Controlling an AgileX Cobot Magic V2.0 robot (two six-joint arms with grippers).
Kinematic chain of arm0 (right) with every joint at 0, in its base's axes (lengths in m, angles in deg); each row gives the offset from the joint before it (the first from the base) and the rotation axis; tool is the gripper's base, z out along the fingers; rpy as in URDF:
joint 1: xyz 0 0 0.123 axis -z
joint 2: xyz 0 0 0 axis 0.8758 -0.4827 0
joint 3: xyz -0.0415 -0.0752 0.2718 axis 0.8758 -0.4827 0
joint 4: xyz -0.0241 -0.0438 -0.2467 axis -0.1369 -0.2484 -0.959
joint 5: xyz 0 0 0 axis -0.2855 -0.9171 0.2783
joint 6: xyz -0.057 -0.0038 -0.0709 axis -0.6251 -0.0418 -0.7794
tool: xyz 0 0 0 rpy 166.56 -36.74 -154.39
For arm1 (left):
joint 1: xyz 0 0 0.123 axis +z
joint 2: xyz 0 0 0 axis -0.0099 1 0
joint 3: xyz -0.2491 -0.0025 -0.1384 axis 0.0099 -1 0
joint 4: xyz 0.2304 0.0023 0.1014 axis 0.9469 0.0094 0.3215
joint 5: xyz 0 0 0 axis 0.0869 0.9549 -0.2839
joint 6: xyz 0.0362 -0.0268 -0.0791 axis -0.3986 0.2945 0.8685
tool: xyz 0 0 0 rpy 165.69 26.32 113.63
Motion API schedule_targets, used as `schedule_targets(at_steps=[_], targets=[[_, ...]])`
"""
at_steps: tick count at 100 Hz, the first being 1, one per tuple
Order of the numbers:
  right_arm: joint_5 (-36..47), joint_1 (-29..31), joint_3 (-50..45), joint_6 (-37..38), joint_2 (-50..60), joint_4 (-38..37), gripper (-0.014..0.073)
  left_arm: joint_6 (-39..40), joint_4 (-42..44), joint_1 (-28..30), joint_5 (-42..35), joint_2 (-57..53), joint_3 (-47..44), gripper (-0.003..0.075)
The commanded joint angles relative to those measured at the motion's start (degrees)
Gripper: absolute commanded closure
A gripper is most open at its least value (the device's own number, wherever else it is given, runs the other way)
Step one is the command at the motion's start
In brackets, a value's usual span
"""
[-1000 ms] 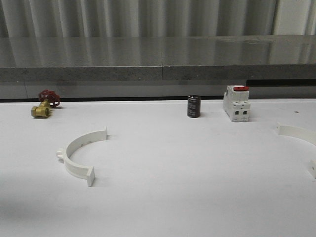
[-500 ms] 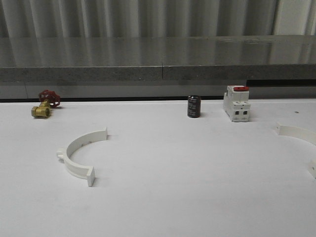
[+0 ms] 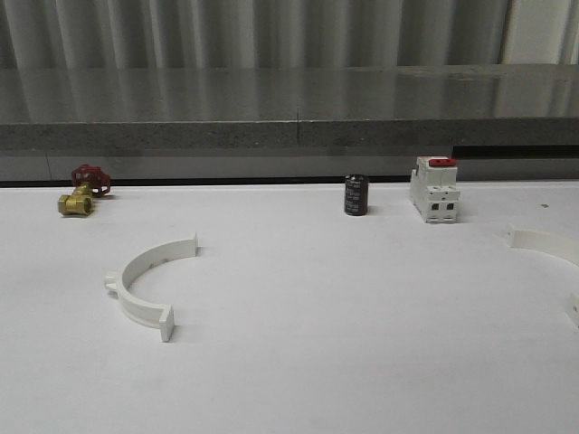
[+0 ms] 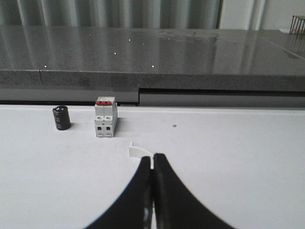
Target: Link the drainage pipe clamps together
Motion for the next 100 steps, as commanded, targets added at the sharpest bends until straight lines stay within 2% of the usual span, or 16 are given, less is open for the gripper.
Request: schedule_targets(at_steps=[1, 43, 48, 55, 61, 65, 71, 76, 82, 100], targets=[[-2.13, 0.07, 6.07, -0.24, -3.81, -0.94, 0.0659, 0.18, -0.12, 0.07, -3.93, 0.29, 1.45, 0.0741], [-18.98, 0.07, 22.86, -0.24, -28.91, -0.89, 0.0644, 0.18, -0.12, 0.07, -3.93, 0.29, 1.45, 0.0741], [-20.82, 0.07, 24.55, -0.24, -32.29, -0.89, 0.0605, 0.18, -0.12, 0.07, -3.93, 0.29, 1.45, 0.0741], [-22.87, 0.07, 26.70, -0.24, -36.86, -0.89, 0.0506, 0.18, -0.12, 0.07, -3.83, 0.29, 1.45, 0.0741], [-24.31, 0.07, 28.38, -0.24, -40.29, -0.89, 0.0391, 0.18, -0.12, 0.07, -3.83, 0.29, 1.45, 0.0741], [-25.48, 0.07, 29.67, -0.24, -43.08, -0.60, 0.0271, 0.18, -0.12, 0.07, -3.83, 0.29, 1.45, 0.0741], [-26.06, 0.07, 31.32, -0.11, -45.52, -0.55, 0.0139, 0.18, -0.12, 0.07, -3.83, 0.29, 1.45, 0.0741], [-25.92, 0.07, 32.64, -0.11, -48.34, -0.55, 0.0061, 0.18, -0.12, 0.07, -3.83, 0.29, 1.45, 0.0741], [-25.62, 0.07, 34.44, -0.11, -51.10, -0.55, 0.0036, 0.18, -0.12, 0.07, -3.83, 0.29, 1.45, 0.0741], [-28.41, 0.48, 39.84, 2.48, -60.21, -0.49, 0.0064, 0.18, -0.12, 0.07, -3.83, 0.29, 1.45, 0.0741]])
